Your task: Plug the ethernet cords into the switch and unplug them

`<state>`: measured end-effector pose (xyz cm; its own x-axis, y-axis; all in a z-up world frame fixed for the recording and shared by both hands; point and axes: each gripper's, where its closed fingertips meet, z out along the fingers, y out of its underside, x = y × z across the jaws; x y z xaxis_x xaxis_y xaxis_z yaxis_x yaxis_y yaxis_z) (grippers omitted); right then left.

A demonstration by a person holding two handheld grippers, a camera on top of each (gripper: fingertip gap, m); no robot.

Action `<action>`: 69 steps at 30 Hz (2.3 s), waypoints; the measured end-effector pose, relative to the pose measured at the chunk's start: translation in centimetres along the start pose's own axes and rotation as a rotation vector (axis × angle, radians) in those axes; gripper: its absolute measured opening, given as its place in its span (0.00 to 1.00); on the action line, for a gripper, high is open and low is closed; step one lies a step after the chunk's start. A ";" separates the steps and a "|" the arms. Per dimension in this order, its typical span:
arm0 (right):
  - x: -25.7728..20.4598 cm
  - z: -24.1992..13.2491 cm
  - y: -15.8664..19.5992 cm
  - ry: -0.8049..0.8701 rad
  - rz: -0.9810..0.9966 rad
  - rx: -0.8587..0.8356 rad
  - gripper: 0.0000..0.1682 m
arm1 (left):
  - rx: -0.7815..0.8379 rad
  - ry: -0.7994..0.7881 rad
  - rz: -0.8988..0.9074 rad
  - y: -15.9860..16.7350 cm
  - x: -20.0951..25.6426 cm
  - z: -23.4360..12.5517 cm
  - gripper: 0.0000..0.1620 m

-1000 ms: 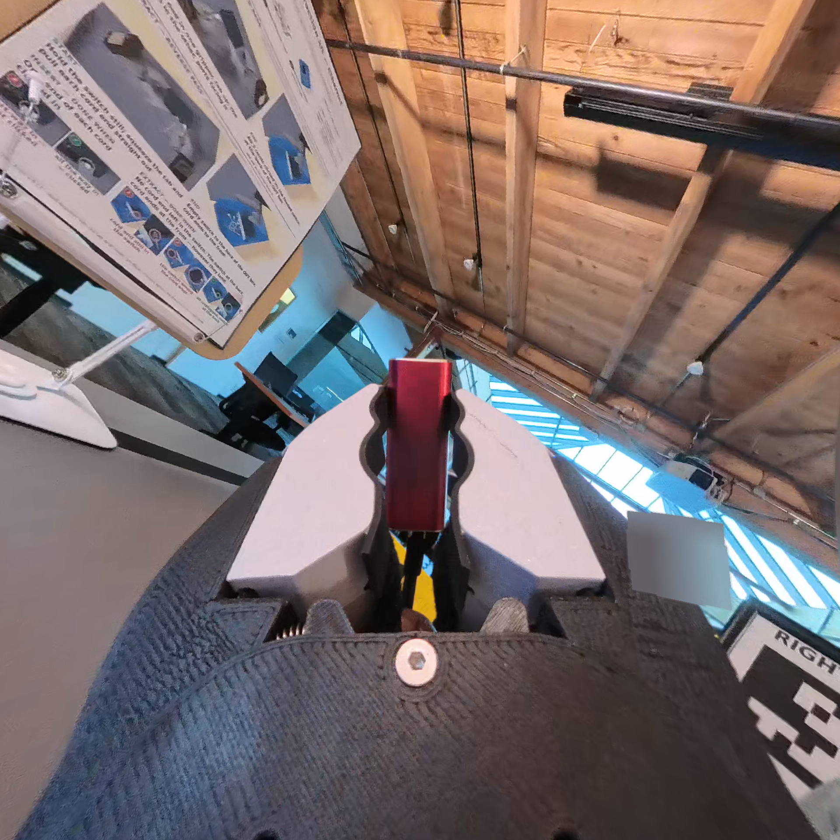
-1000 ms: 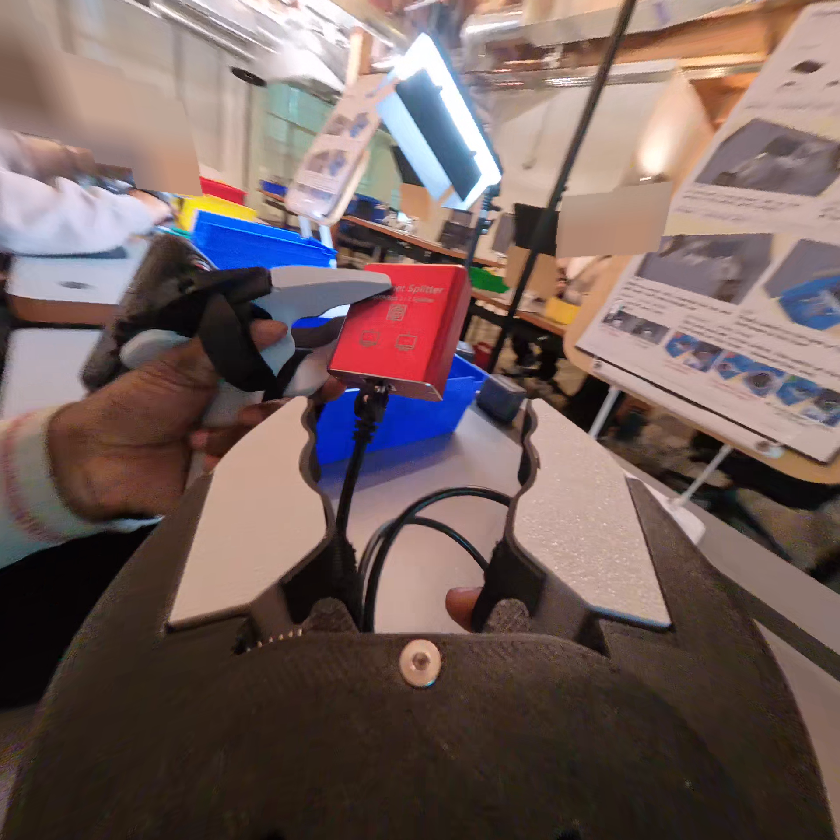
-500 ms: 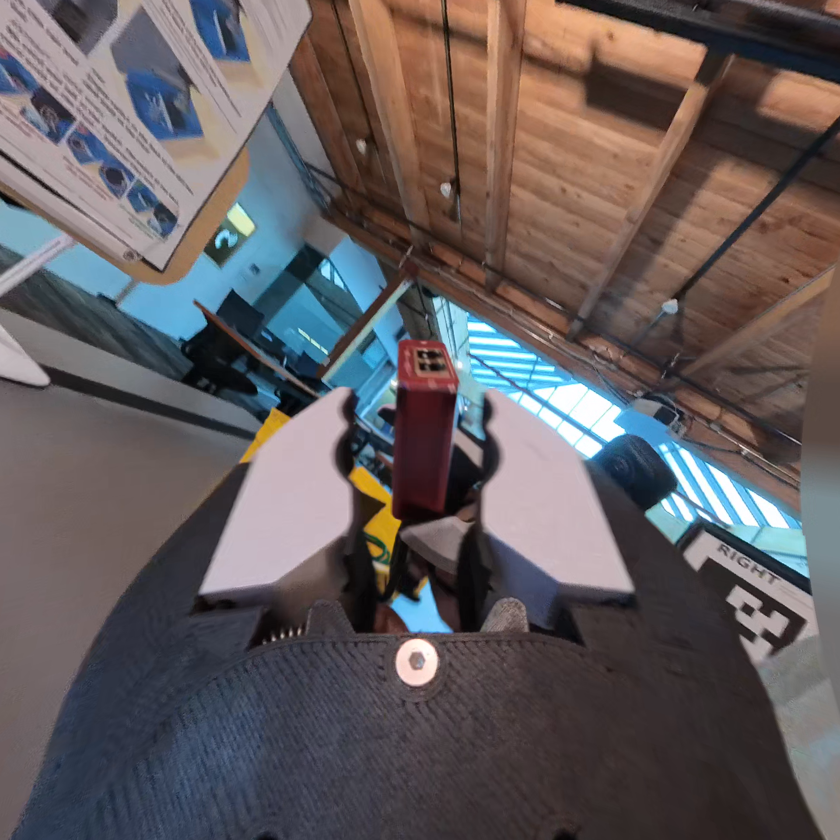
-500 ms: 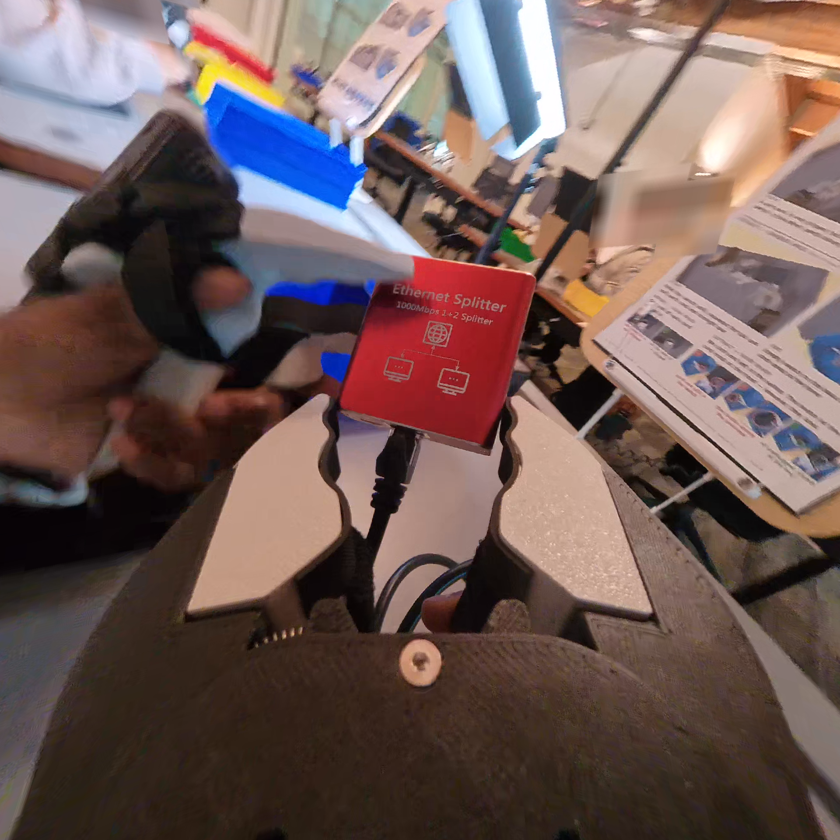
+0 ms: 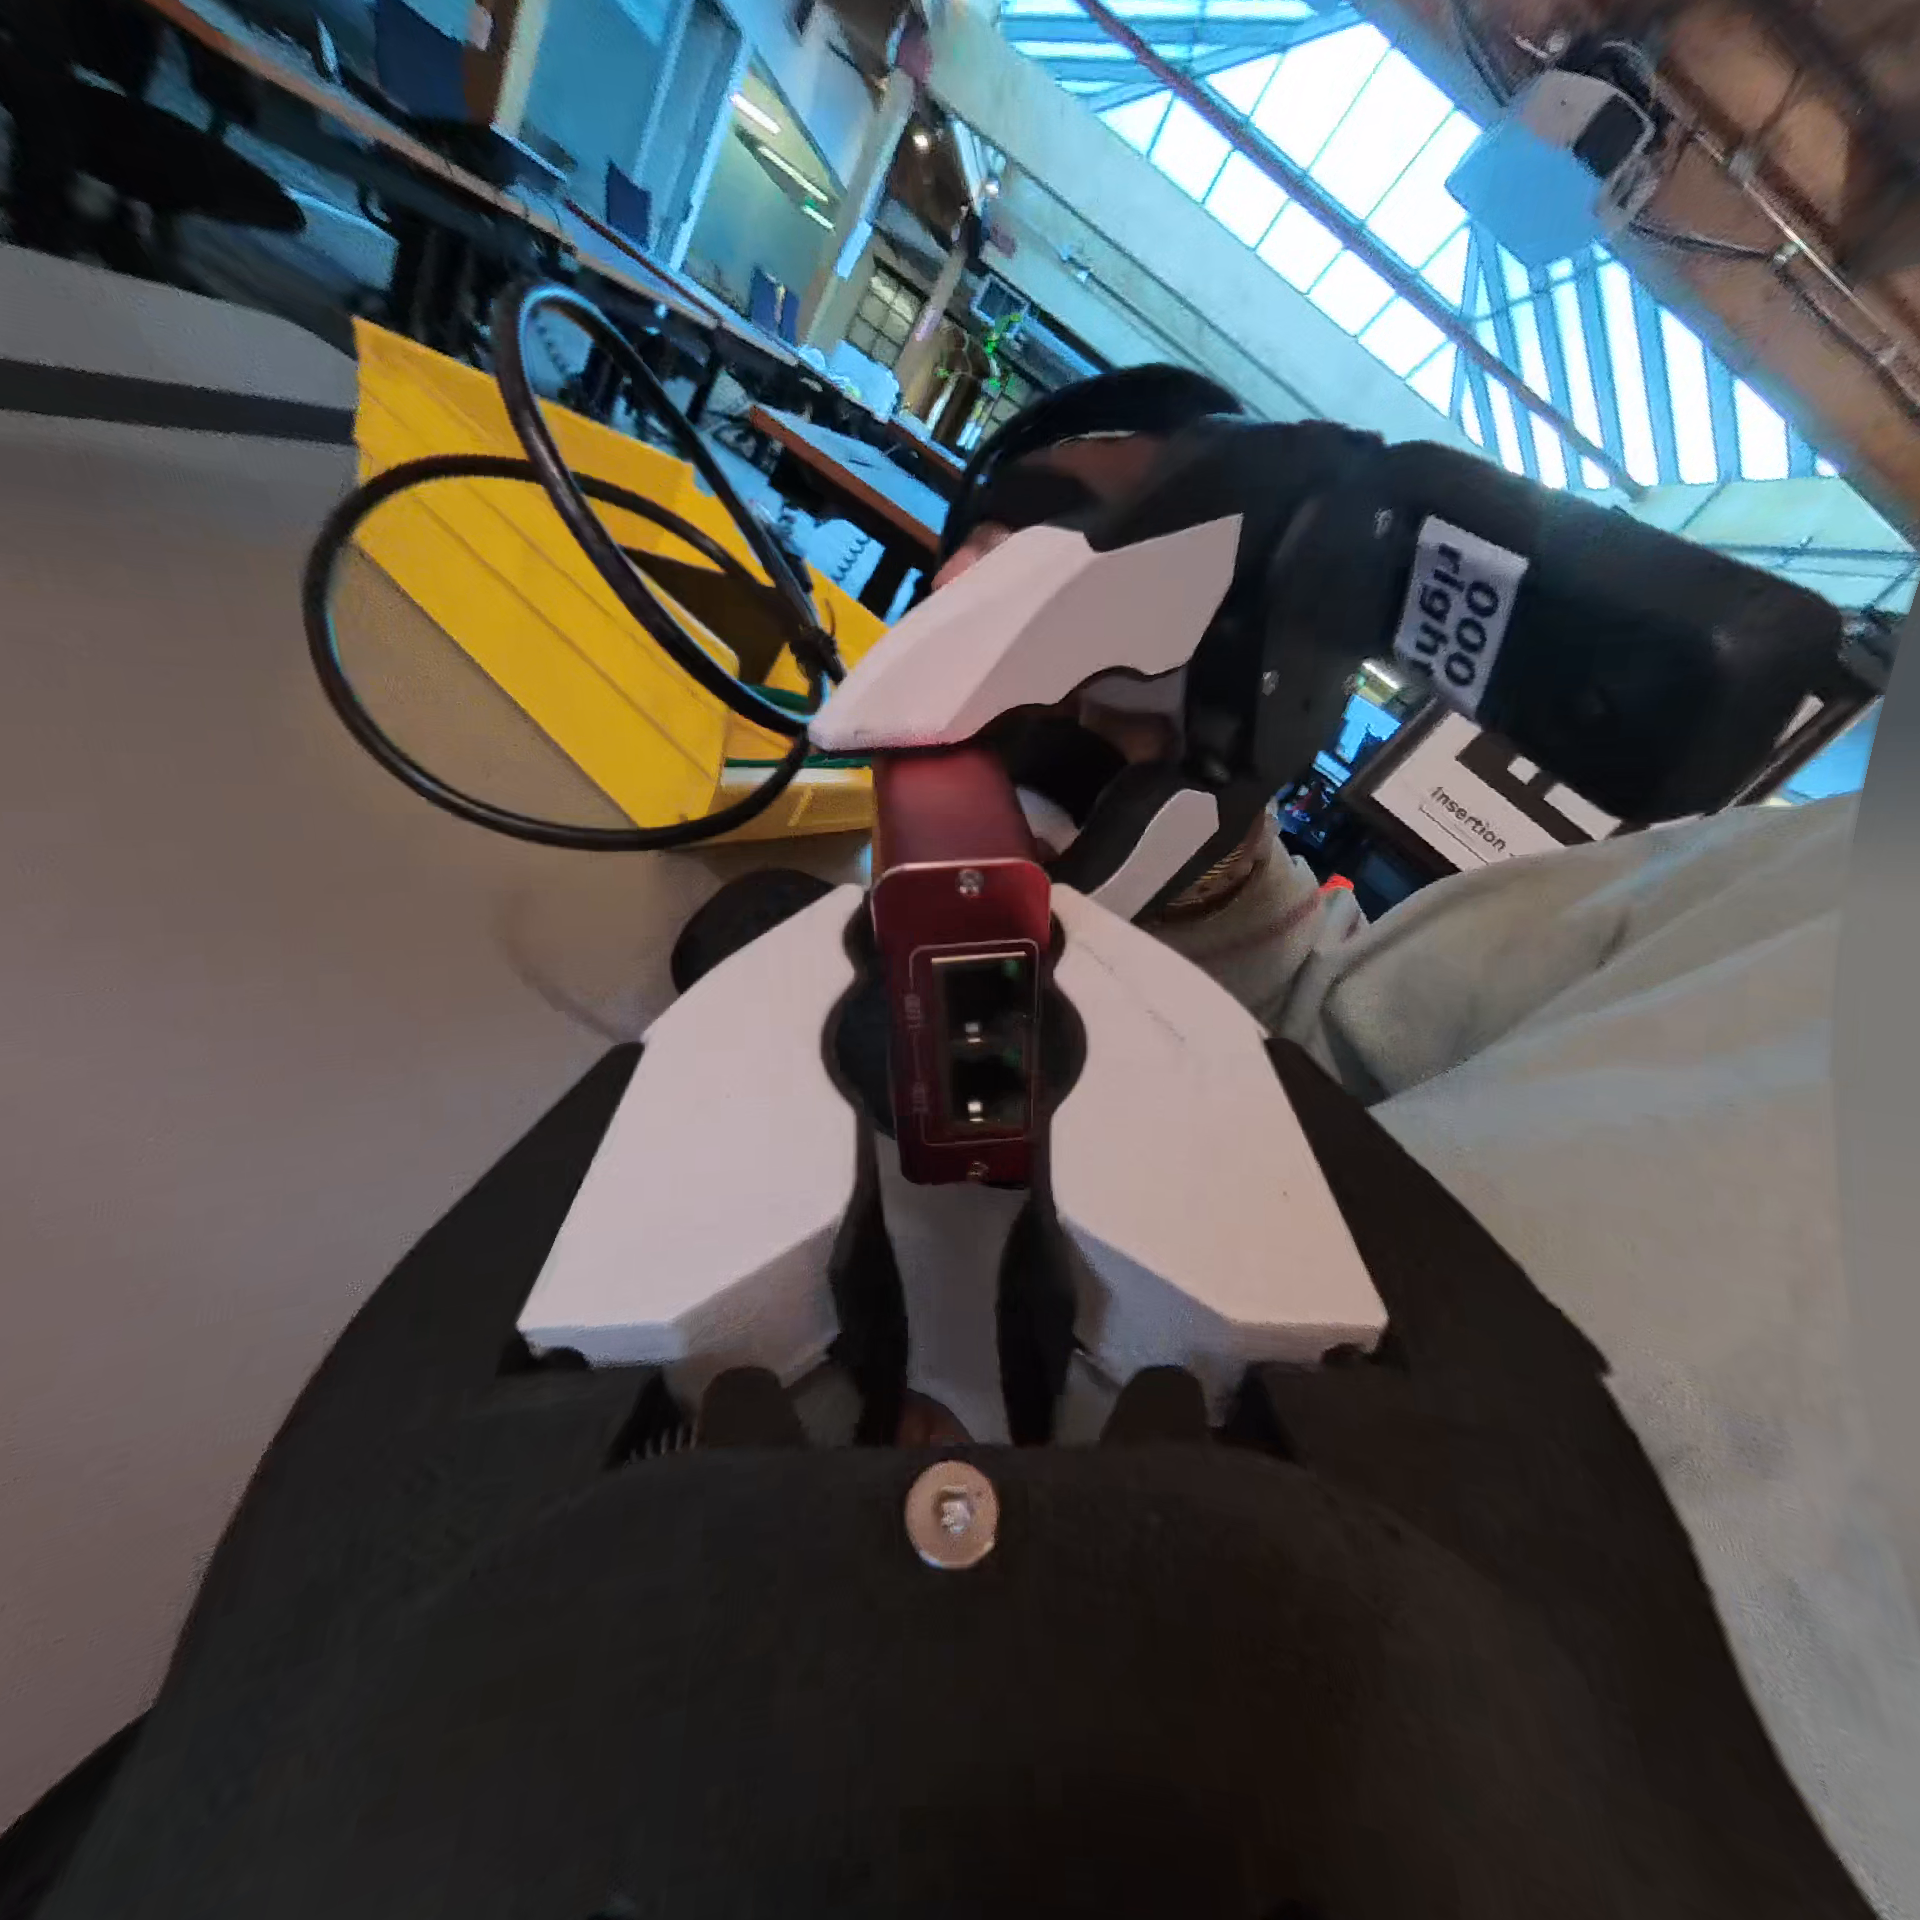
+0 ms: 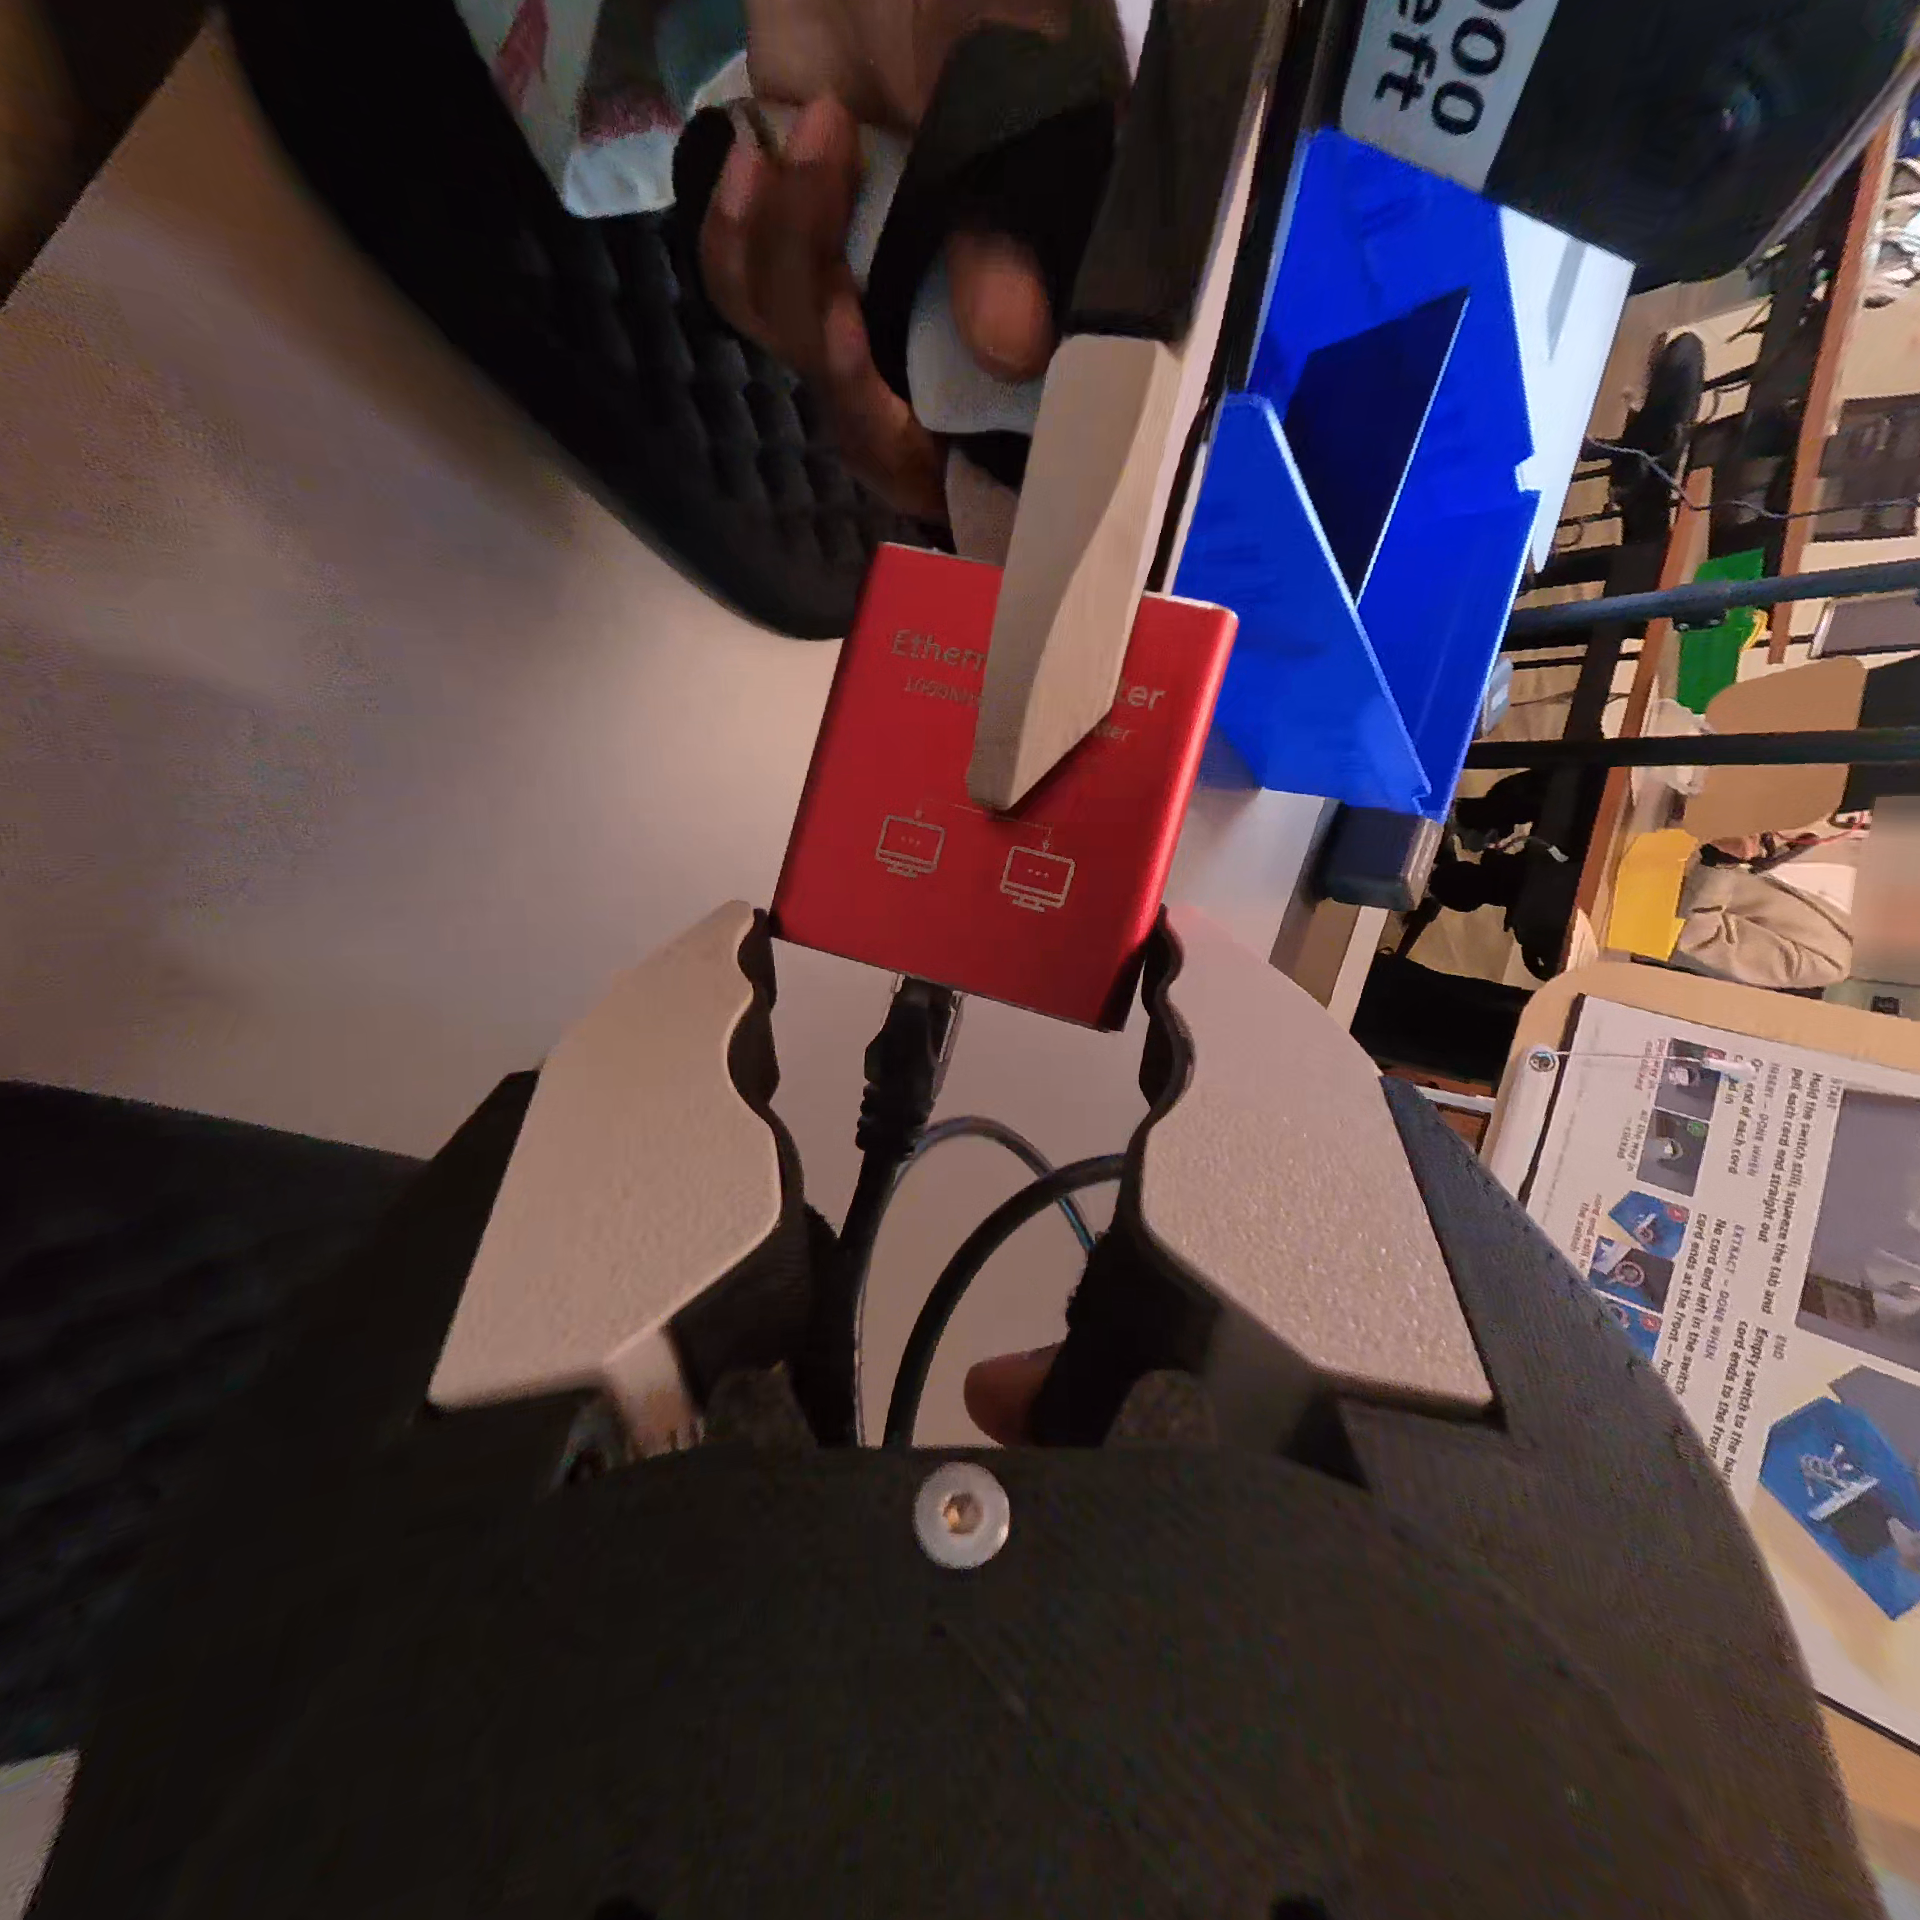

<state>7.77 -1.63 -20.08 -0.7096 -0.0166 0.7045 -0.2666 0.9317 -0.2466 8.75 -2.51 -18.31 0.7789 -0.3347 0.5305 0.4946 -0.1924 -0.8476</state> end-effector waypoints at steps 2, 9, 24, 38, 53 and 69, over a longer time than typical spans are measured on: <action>0.2 -0.1 0.0 0.014 -0.010 0.013 0.41 | 0.039 0.004 0.015 -0.4 0.0 -0.1 0.16; 6.9 -6.4 -1.8 0.409 0.556 0.579 0.36 | 0.577 0.210 -0.288 -6.5 -1.6 -4.1 0.16; 5.6 -2.3 0.8 0.016 1.708 1.295 0.14 | 0.519 0.182 -0.242 -4.0 -2.1 -1.8 0.17; 5.4 -2.2 0.7 0.003 1.565 1.112 0.11 | 0.508 0.144 -0.156 -3.8 -1.8 -2.1 0.16; 4.8 -2.3 0.6 -0.087 1.522 1.039 0.13 | 0.481 0.132 -0.119 -3.6 -1.6 -1.8 0.16; 4.7 -2.6 -0.4 -0.215 1.518 1.087 0.09 | 0.482 0.166 -0.120 -3.6 -1.2 -1.8 0.17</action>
<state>6.31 -1.14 -14.92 -0.7445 0.3735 -0.5533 0.4029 -0.4094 -0.8186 5.39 -3.08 -15.91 0.6533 -0.4853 0.5810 0.7286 0.1946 -0.6567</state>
